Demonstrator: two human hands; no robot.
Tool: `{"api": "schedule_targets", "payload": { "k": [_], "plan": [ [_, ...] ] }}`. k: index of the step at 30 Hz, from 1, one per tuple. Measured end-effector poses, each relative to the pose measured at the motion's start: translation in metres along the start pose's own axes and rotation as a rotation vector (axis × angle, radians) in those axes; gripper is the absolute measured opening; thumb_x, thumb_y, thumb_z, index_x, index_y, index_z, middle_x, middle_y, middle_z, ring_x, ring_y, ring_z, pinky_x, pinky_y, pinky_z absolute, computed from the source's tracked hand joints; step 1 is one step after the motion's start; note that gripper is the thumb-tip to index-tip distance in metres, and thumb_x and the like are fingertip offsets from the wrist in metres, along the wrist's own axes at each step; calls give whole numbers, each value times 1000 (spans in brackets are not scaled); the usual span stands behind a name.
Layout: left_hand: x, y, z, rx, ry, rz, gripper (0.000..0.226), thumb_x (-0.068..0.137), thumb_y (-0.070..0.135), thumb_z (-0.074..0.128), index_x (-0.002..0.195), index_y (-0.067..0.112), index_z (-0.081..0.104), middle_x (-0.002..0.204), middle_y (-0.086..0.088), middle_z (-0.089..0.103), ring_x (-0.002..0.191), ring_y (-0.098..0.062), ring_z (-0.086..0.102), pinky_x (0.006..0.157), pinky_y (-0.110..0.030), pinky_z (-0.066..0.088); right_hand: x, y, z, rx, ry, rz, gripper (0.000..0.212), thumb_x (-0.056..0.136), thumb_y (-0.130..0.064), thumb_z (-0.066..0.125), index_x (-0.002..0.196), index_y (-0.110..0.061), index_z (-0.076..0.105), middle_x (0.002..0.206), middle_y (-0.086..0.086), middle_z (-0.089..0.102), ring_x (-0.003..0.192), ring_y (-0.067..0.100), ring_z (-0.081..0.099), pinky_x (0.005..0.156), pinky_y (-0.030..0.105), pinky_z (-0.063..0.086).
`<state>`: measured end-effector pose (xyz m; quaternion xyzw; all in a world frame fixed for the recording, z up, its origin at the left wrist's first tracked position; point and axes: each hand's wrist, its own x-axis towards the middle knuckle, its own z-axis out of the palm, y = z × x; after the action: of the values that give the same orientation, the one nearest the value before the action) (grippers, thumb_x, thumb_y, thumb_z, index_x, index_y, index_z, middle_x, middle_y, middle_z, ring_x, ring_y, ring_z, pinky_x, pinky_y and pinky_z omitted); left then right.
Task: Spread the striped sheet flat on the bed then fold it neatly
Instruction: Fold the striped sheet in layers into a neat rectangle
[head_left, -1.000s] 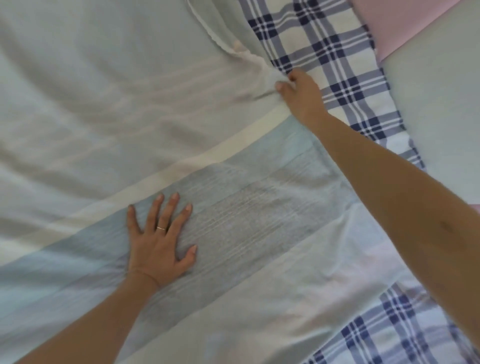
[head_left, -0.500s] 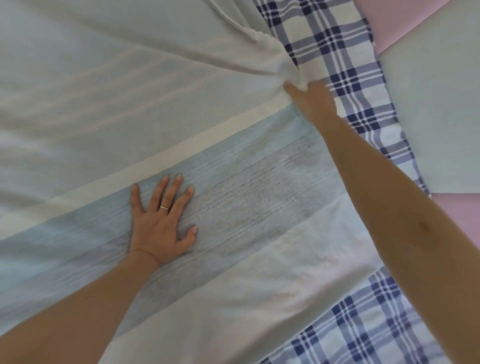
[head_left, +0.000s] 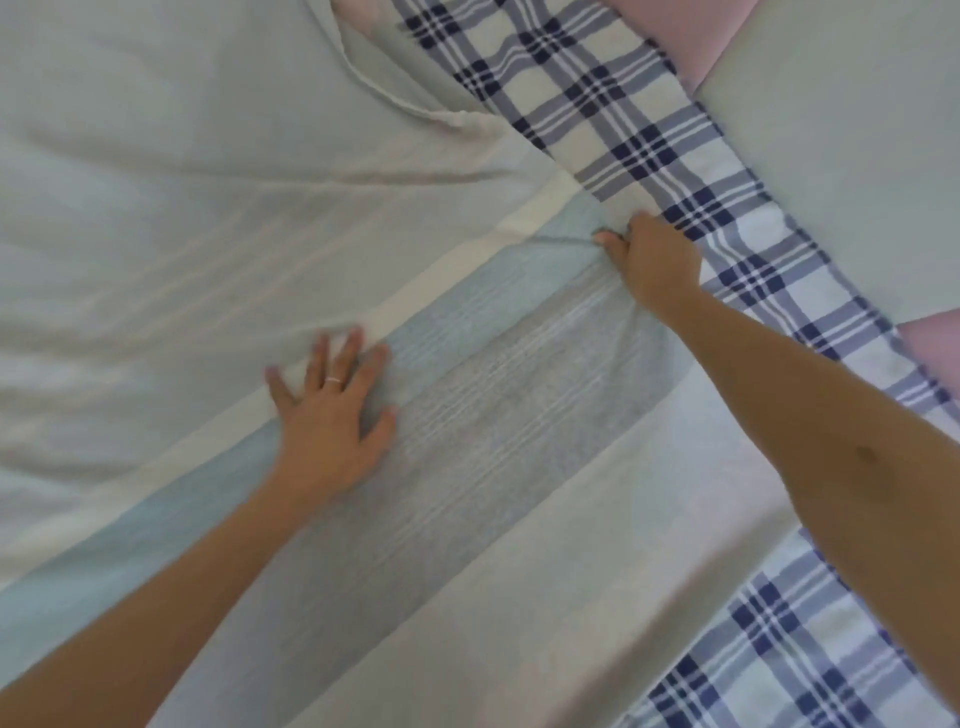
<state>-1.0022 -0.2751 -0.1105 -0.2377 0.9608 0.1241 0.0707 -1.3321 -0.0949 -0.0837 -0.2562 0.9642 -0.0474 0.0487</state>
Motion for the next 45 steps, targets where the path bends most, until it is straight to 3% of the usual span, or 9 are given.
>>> {"api": "schedule_targets", "payload": {
  "k": [8,11,13,18,21,24,28,35,45],
  "plan": [
    [147,19,6,131,20,-129,74,85,72,23,148,44,-6,158,13,-14,145,-29,-14,100,-77,-6,-3,-3,25,151,-25,232,52,93,-54,46,122,-11,44,115,11,56,105,30,55,75,37,38],
    [186,23,1,140,42,-111,77,84,74,21,149,43,-5,158,11,-13,145,-30,-14,100,-77,-4,-34,-13,25,-40,254,-63,61,92,-48,45,140,-11,41,145,16,39,134,35,36,112,49,23],
    [201,20,1,165,70,-69,78,83,75,22,149,42,-3,159,10,-12,145,-29,-12,100,-77,-4,-60,-9,35,-55,149,-288,65,94,-55,31,150,-23,27,157,9,22,144,32,19,118,51,7],
    [231,10,-6,175,104,-16,77,84,70,26,150,39,0,159,9,-7,146,-24,-8,102,-76,-2,-30,-22,58,52,0,358,66,98,-53,18,153,-27,-7,160,3,-12,147,27,-12,115,54,-13],
    [243,9,-8,176,114,11,76,86,68,24,151,37,2,160,8,-3,146,-24,-4,102,-76,-1,21,-89,61,121,151,209,68,98,-42,23,152,-8,0,159,9,-8,148,26,-5,118,46,-10],
    [243,6,-11,153,124,28,81,79,68,19,151,33,6,160,6,3,147,-26,0,102,-75,-1,67,-134,71,107,143,-28,58,101,-37,20,153,-15,6,161,1,3,148,19,4,118,39,-8],
    [245,5,-8,157,147,49,81,78,65,25,151,31,15,160,4,10,146,-27,6,102,-74,0,110,-140,80,122,167,182,55,102,-36,17,154,-20,8,161,-2,7,147,20,8,118,44,-4],
    [247,-3,-8,128,126,44,81,78,65,30,151,32,15,160,6,8,147,-26,3,103,-74,-1,121,-146,83,151,246,186,52,102,-34,24,151,-21,23,158,-3,20,146,20,17,117,46,1],
    [246,-2,-7,97,167,76,79,79,61,33,150,27,25,159,2,16,146,-29,11,100,-76,2,116,-146,71,342,209,128,48,103,-22,24,151,-13,21,156,-3,26,145,13,17,119,25,0]
  ]
}}
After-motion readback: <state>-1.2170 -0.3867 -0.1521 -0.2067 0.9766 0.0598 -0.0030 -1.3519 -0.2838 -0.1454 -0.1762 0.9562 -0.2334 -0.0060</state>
